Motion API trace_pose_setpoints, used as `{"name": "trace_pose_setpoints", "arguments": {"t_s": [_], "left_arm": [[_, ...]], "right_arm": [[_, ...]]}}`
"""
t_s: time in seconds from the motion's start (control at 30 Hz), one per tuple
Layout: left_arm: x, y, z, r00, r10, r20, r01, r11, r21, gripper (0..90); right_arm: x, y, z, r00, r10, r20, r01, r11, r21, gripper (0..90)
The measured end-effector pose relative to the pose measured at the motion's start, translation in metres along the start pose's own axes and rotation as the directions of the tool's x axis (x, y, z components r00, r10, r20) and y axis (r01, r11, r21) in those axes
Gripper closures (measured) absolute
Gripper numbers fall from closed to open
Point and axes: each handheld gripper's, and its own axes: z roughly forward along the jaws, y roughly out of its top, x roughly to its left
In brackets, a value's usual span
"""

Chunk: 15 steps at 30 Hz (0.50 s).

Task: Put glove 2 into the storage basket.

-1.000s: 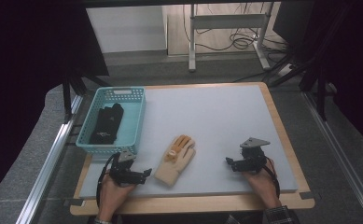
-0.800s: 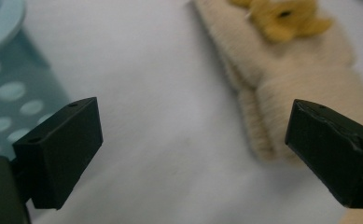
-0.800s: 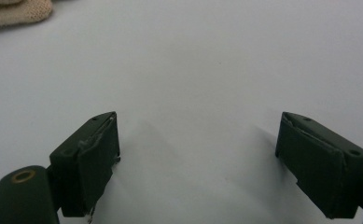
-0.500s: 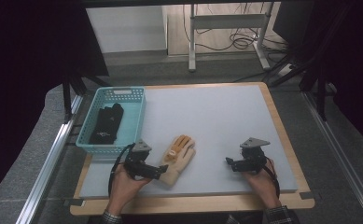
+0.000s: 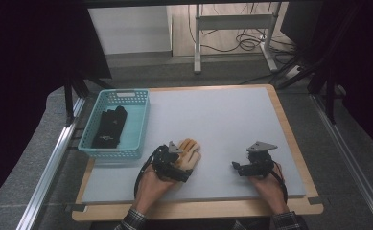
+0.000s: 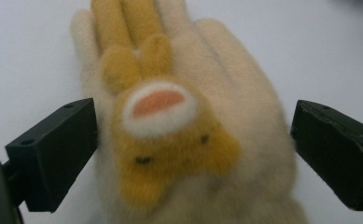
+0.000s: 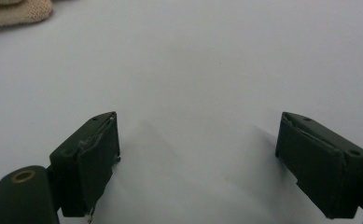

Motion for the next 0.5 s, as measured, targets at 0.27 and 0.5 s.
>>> {"name": "trace_pose_setpoints", "arguments": {"t_s": [0.27,0.5], "left_arm": [[0.003,-0.002,0.013,0.9991,-0.018,-0.039,0.019,0.9989,0.042,2.7],[-0.001,-0.002,0.018,0.9994,0.007,-0.032,-0.004,0.9959,0.091,6.3]], "right_arm": [[0.0,0.0,0.0,1.0,0.0,0.0,0.0,1.0,0.0,13.3],[0.0,0.0,0.0,1.0,0.0,0.0,0.0,1.0,0.0,13.3]]}}
